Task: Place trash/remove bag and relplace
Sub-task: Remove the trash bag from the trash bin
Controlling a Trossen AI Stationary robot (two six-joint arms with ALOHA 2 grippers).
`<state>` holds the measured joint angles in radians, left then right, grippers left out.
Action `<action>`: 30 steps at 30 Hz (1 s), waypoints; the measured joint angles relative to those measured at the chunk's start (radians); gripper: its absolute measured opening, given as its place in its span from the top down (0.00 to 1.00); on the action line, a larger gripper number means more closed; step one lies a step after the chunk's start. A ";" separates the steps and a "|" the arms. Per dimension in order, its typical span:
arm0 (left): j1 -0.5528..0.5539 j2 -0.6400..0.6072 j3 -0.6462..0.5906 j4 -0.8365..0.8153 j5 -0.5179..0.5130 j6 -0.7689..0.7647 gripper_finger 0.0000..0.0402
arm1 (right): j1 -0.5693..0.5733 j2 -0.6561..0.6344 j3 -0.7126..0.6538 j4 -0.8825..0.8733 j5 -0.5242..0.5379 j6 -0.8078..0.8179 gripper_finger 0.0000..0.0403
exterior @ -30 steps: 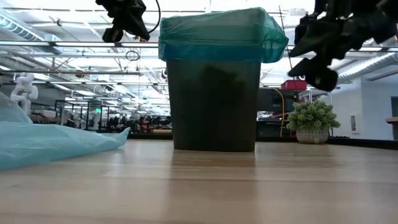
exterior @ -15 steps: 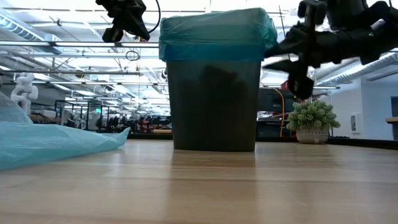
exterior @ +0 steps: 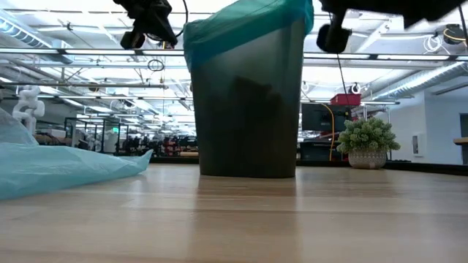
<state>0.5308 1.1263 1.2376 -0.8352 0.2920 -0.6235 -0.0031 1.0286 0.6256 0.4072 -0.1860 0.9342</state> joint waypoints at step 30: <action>-0.001 0.000 0.197 -0.073 -0.049 0.038 1.00 | -0.141 0.442 1.056 -1.514 -0.161 -0.674 1.00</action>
<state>0.5297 1.1263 1.4348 -0.9086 0.2426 -0.5859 -0.1444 1.4710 1.6819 -1.1072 -0.3473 0.2604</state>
